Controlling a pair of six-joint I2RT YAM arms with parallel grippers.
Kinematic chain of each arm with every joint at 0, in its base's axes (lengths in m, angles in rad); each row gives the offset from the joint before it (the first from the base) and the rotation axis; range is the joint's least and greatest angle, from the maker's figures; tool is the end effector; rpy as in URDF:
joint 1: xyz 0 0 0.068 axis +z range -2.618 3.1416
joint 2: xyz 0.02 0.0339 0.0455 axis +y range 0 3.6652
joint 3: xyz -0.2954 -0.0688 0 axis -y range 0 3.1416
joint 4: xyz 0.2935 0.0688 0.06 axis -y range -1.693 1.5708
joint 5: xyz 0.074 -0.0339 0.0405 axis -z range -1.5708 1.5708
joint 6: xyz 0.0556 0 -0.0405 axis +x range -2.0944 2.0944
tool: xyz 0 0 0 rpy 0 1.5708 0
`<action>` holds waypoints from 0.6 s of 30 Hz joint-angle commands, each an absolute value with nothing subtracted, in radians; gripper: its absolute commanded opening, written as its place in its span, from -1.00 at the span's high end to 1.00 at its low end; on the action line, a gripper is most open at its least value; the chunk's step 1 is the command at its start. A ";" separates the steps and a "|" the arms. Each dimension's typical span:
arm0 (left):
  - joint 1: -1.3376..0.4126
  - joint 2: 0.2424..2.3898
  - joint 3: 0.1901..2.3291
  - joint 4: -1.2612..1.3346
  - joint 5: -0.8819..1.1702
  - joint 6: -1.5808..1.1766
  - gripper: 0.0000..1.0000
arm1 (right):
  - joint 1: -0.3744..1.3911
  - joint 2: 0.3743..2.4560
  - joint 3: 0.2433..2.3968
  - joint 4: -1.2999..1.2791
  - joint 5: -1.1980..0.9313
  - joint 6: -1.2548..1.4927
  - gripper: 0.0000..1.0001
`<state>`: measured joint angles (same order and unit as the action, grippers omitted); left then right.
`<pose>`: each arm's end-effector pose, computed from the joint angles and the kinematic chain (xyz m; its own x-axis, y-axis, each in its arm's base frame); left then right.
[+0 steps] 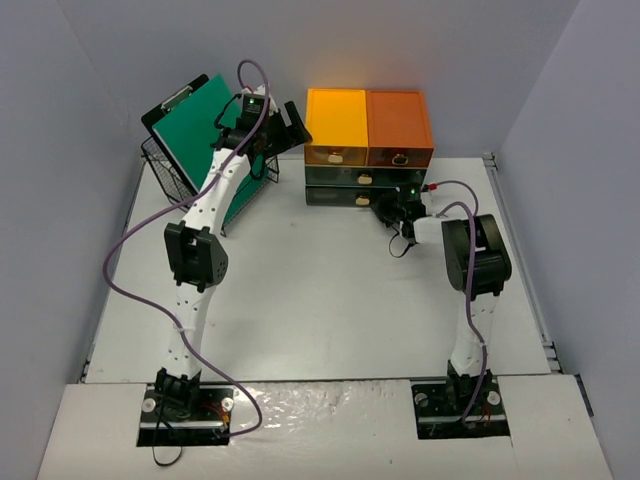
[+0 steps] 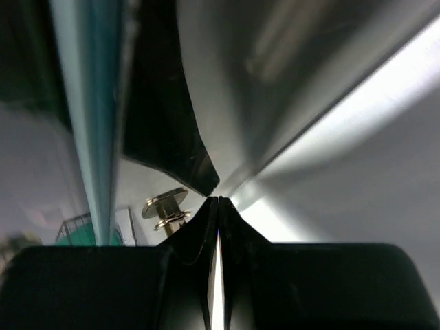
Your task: Organize the desk
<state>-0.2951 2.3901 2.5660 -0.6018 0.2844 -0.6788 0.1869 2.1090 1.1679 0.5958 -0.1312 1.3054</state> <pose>0.5985 -0.1982 0.3730 -0.6364 -0.4364 -0.6360 0.1594 0.7324 -0.6620 0.5039 0.1027 0.1216 -0.3817 0.9015 -0.2041 0.2409 0.3102 0.9196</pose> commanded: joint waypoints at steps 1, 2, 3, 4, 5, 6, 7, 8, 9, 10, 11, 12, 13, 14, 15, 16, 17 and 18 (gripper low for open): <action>-0.275 2.340 2.587 -0.722 0.225 -0.607 -0.59 | 0.164 2.126 1.298 0.646 -0.162 1.269 1.00; -0.275 2.338 2.586 -0.725 0.224 -0.605 -0.59 | 0.161 2.128 1.311 0.638 -0.165 1.260 1.00; -0.275 2.336 2.583 -0.727 0.222 -0.603 -0.59 | 0.160 2.130 1.322 0.629 -0.169 1.252 1.00; -0.275 2.334 2.582 -0.727 0.222 -0.602 -0.58 | 0.159 2.130 1.325 0.625 -0.169 1.248 1.00; -0.275 2.330 2.578 -0.728 0.221 -0.599 -0.59 | 0.156 2.129 1.334 0.611 -0.172 1.233 1.00; -0.275 2.327 2.573 -0.730 0.220 -0.597 -0.59 | 0.154 2.127 1.340 0.602 -0.177 1.221 1.00; -0.275 2.324 2.570 -0.730 0.219 -0.597 -0.59 | 0.154 2.115 1.335 0.601 -0.183 1.213 1.00; -0.275 2.321 2.568 -0.729 0.219 -0.598 -0.59 | 0.155 2.095 1.322 0.603 -0.190 1.211 1.00; -0.276 2.317 2.567 -0.732 0.218 -0.595 -0.59 | 0.157 2.070 1.300 0.604 -0.193 1.204 1.00; -0.277 2.312 2.565 -0.735 0.216 -0.591 -0.59 | 0.160 2.045 1.278 0.605 -0.196 1.198 1.00; -0.280 2.301 2.562 -0.740 0.207 -0.582 -0.59 | 0.164 2.017 1.256 0.597 -0.196 1.191 1.00; -0.282 2.284 2.553 -0.743 0.194 -0.571 -0.59 | 0.170 1.979 1.227 0.590 -0.192 1.178 0.99; -0.282 2.266 2.541 -0.744 0.183 -0.564 -0.59 | 0.177 1.933 1.192 0.592 -0.187 1.160 0.96; -0.284 2.243 2.528 -0.742 0.167 -0.554 -0.59 | 0.182 1.881 1.162 0.585 -0.183 1.130 0.89; -0.288 2.224 2.520 -0.743 0.154 -0.546 -0.59 | 0.186 1.823 1.141 0.575 -0.177 1.109 0.79; -0.291 2.205 2.513 -0.747 0.142 -0.539 -0.60 | 0.190 1.767 1.124 0.565 -0.175 1.091 0.67; -0.294 2.183 2.505 -0.751 0.129 -0.532 -0.61 | 0.194 1.723 1.101 0.557 -0.177 1.068 0.57; -0.301 2.159 2.495 -0.758 0.118 -0.521 -0.65 | 0.198 1.679 1.090 0.527 -0.178 1.043 0.38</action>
